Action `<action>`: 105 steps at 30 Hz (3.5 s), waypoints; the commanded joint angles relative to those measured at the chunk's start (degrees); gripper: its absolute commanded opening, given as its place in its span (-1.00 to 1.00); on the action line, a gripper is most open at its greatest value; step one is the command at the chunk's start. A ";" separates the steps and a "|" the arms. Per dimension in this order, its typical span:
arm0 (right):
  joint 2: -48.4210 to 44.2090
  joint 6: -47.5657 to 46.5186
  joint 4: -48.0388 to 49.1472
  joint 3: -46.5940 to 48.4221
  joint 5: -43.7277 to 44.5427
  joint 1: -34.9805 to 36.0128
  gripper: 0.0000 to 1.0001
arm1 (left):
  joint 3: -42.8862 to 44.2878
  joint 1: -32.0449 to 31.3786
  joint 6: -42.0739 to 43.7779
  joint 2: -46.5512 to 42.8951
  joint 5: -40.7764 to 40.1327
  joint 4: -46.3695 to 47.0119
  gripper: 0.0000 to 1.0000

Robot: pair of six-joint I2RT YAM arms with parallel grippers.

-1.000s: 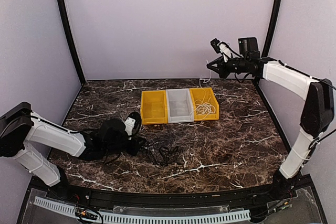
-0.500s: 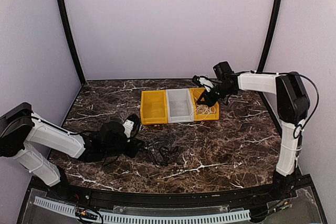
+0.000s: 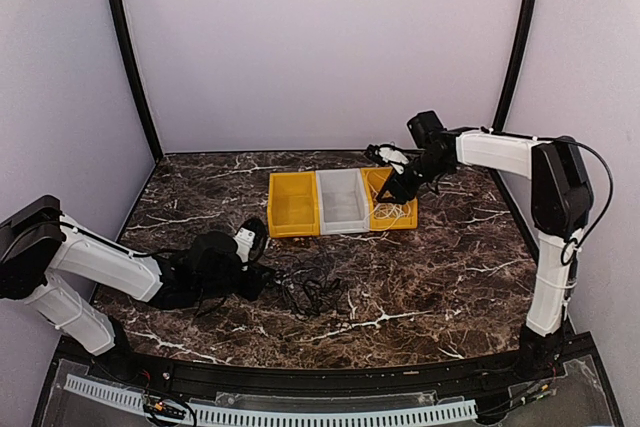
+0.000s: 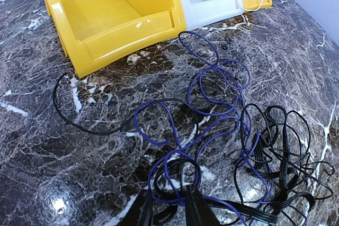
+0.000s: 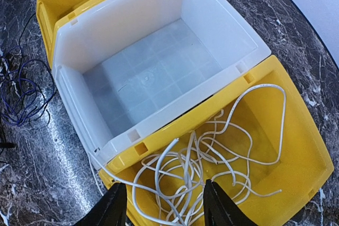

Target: Untangle the cables

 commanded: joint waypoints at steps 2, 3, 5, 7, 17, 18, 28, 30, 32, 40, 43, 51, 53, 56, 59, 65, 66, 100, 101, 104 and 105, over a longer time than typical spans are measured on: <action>1.43 -7.12 -6.62 4.23 1.58 0.31 0.03 | -0.54 -0.27 -0.53 0.00 -0.07 0.71 -0.53; 2.07 -7.27 -6.79 4.79 1.97 0.31 0.02 | -0.52 -0.28 -0.61 0.01 -0.08 0.75 -0.53; 3.25 -7.85 -7.24 5.69 2.34 0.36 0.00 | -0.51 -0.24 -0.69 0.02 -0.05 0.72 -0.53; 4.36 -8.50 -7.68 6.74 2.58 0.40 -0.04 | -0.55 -0.28 -0.76 -0.12 -0.14 0.64 -0.53; 6.47 -12.90 -10.96 8.80 2.93 0.84 -0.22 | -0.99 -0.26 -1.64 -0.24 -0.22 0.54 -0.52; 6.50 -13.02 -11.03 8.83 3.05 0.84 -0.23 | -0.96 -0.26 -1.78 -0.02 -0.20 0.77 -0.51; 2.48 -19.69 -12.19 7.01 4.51 1.31 -0.06 | -0.56 -0.29 -2.13 1.00 0.11 1.32 -0.50; 2.76 -20.94 -12.68 6.93 5.48 1.37 -0.05 | -0.44 -0.28 -2.13 1.37 0.21 1.52 -0.50; 3.60 -21.32 -13.60 7.71 5.94 1.45 -0.04 | -0.26 -0.29 -2.13 1.60 0.38 1.53 -0.50; 6.79 -20.02 -13.41 10.66 6.72 1.85 -0.15 | -0.49 -0.27 -2.30 0.86 0.19 0.97 -0.49; 7.52 -19.35 -13.36 11.66 6.62 1.89 -0.47 | -0.77 -0.26 -2.42 0.18 0.00 0.69 -0.49; 6.88 -21.49 -15.28 12.25 5.80 1.89 -0.46 | -1.08 -0.28 -2.77 -0.21 -0.02 0.56 -0.48; 6.33 -22.93 -15.90 11.91 5.06 1.90 -0.36 | -1.23 -0.29 -2.87 -0.26 -0.08 0.69 -0.48; 6.32 -23.97 -15.86 11.67 5.46 2.01 -0.27 | -1.22 -0.28 -2.91 -0.04 -0.01 0.95 -0.48; 7.49 -23.71 -15.93 12.63 6.42 2.16 -0.25 | -1.19 -0.31 -3.00 0.13 0.03 1.12 -0.48; 10.03 -22.17 -15.26 14.69 6.44 2.16 -0.35 | -1.11 -0.35 -3.22 0.78 0.46 1.62 -0.48; 10.27 -22.17 -15.37 14.87 6.49 2.15 -0.38 | -0.94 -0.30 -3.08 0.84 0.62 1.47 -0.48; 9.19 -23.69 -15.15 20.87 14.59 -1.59 -1.00 | -0.56 -0.34 -2.86 0.36 0.42 0.74 -0.47; 9.26 -23.16 -14.25 20.58 15.40 -1.54 -1.00 | -0.54 -0.34 -2.93 0.45 0.50 0.81 -0.47; 9.67 -21.57 -12.36 20.68 17.30 -1.38 -1.00 | -0.58 -0.37 -3.05 0.77 0.68 0.97 -0.47; 9.99 -21.12 -12.09 20.76 17.72 -1.17 -1.00 | -0.53 -0.33 -3.07 0.82 0.72 1.01 -0.47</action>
